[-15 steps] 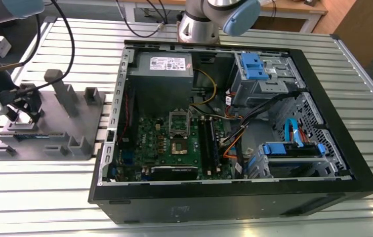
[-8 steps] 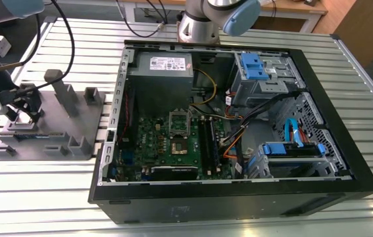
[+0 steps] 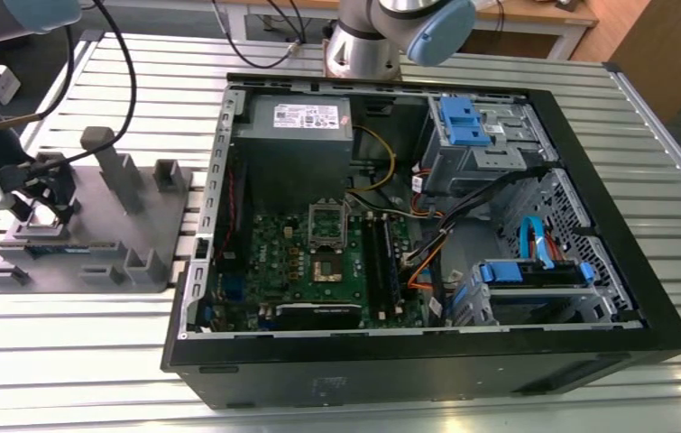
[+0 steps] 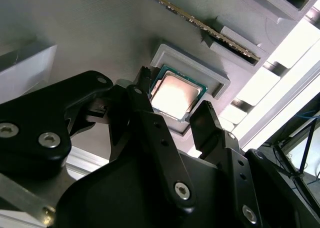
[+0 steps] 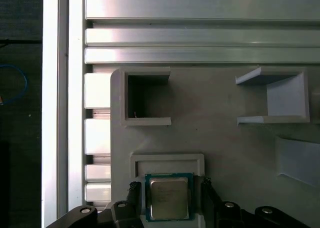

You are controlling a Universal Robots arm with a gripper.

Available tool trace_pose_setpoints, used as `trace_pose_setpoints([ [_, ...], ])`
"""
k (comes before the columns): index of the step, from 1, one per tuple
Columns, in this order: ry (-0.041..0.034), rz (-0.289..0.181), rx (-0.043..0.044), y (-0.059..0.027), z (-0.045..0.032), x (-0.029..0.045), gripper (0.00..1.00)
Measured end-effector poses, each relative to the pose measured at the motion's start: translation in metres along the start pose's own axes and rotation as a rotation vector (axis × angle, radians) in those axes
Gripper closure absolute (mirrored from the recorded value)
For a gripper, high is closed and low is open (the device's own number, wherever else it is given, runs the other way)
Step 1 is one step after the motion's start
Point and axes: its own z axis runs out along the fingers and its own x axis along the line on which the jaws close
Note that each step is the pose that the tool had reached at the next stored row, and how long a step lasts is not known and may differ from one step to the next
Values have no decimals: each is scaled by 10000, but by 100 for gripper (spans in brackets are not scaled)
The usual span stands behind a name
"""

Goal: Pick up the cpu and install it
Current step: 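Pick up the cpu and move it towards the insertion slot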

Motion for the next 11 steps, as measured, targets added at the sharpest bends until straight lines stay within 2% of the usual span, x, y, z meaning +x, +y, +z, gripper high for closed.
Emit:
trace_pose_setpoints([
  [11, 0, 0, 0, -1, 9, 1, 42],
])
